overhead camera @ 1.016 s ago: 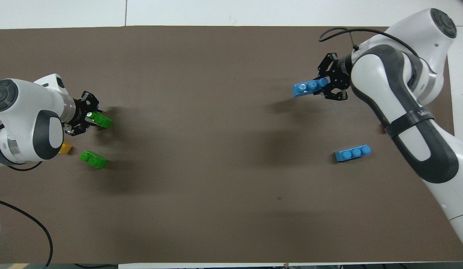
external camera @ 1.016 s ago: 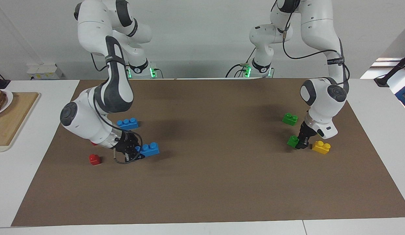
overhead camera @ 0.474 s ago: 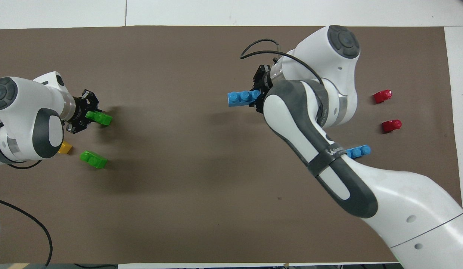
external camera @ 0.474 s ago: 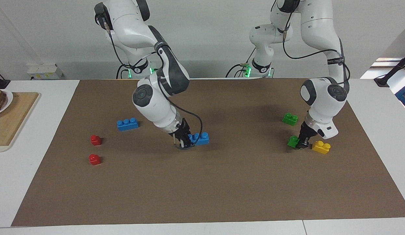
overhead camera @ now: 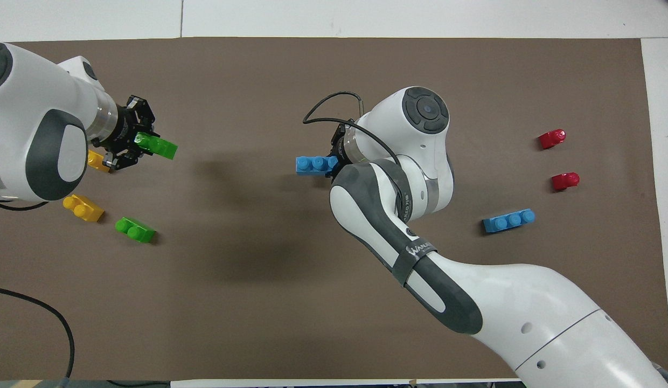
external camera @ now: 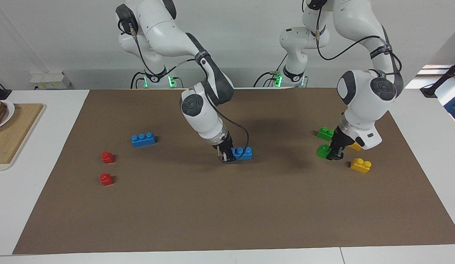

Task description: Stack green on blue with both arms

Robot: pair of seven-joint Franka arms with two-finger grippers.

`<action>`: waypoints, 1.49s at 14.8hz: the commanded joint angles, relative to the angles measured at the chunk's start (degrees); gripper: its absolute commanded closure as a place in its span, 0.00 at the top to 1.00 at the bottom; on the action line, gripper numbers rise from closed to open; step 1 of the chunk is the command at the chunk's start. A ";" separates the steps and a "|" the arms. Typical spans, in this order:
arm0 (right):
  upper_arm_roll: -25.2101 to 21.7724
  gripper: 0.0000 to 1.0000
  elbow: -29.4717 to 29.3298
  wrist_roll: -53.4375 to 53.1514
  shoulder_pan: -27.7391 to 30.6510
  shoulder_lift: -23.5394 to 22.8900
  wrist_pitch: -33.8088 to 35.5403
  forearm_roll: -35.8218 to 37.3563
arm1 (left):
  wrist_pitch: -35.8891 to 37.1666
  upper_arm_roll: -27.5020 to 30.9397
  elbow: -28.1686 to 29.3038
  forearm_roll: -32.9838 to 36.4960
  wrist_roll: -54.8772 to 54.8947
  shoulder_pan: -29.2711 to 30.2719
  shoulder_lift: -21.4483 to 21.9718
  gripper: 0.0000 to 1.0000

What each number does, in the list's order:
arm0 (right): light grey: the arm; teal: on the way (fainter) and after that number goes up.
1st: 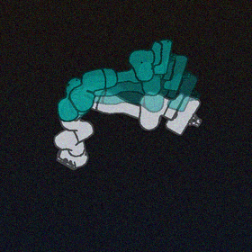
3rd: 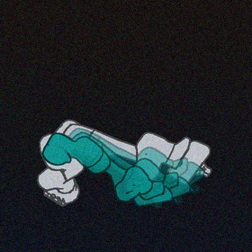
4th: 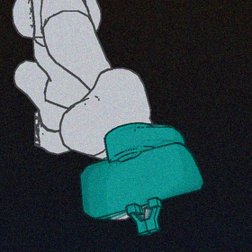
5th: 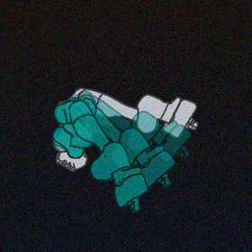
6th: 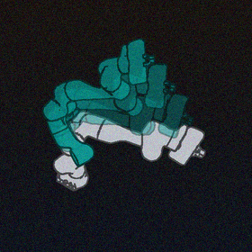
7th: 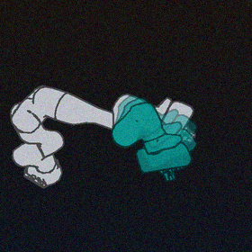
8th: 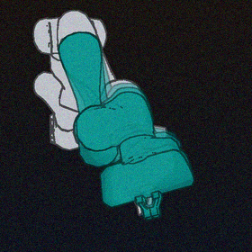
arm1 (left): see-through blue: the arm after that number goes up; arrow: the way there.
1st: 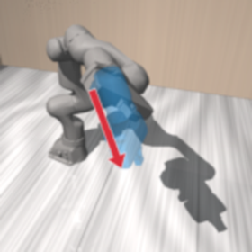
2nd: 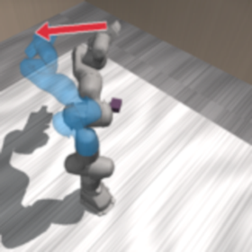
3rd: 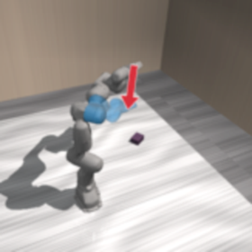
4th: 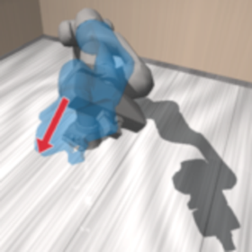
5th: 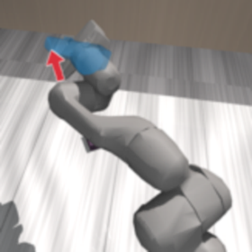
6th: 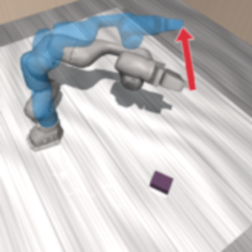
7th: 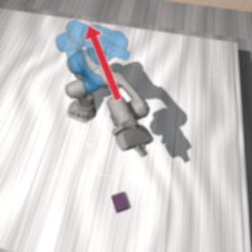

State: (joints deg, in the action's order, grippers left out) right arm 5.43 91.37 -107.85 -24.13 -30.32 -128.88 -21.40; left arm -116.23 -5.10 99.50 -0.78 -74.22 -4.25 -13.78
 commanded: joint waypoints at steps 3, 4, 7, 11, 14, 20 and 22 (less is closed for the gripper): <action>-0.24 0.00 5.47 -2.62 -1.79 0.17 -6.90 -0.22 | 3.29 0.88 -0.45 0.07 -15.66 -9.44 2.27 0.00; -0.24 0.00 5.83 -2.62 -1.97 -0.18 -7.87 -0.22 | 3.21 0.88 -0.27 0.08 -17.78 -11.11 2.27 0.00; -0.24 0.00 7.41 -2.36 -1.98 -0.27 -10.24 -0.22 | 2.33 0.79 0.25 0.08 -22.96 -15.33 2.70 0.00; -0.15 0.00 11.01 -0.35 -1.98 0.34 -13.76 -0.14 | -2.14 0.79 2.79 0.16 -29.91 -20.52 3.15 0.00; -0.15 0.00 12.07 2.11 -1.98 0.52 -14.38 -0.14 | -4.25 0.79 3.07 0.95 -32.90 -23.24 1.92 0.00; -0.06 0.00 13.04 2.74 -1.98 0.61 -15.70 -0.14 | -11.55 0.88 3.07 6.64 -41.15 -25.98 -4.31 0.00; -0.15 0.00 13.13 2.74 -1.98 0.70 -16.14 -0.14 | -14.10 0.79 2.54 9.12 -44.42 -26.33 -6.34 0.00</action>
State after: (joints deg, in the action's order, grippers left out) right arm 5.50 101.64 -106.97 -26.04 -30.47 -143.12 -21.39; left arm -127.90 -5.16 102.91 5.87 -115.38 -29.25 -17.98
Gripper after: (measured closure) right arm 0.652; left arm 0.665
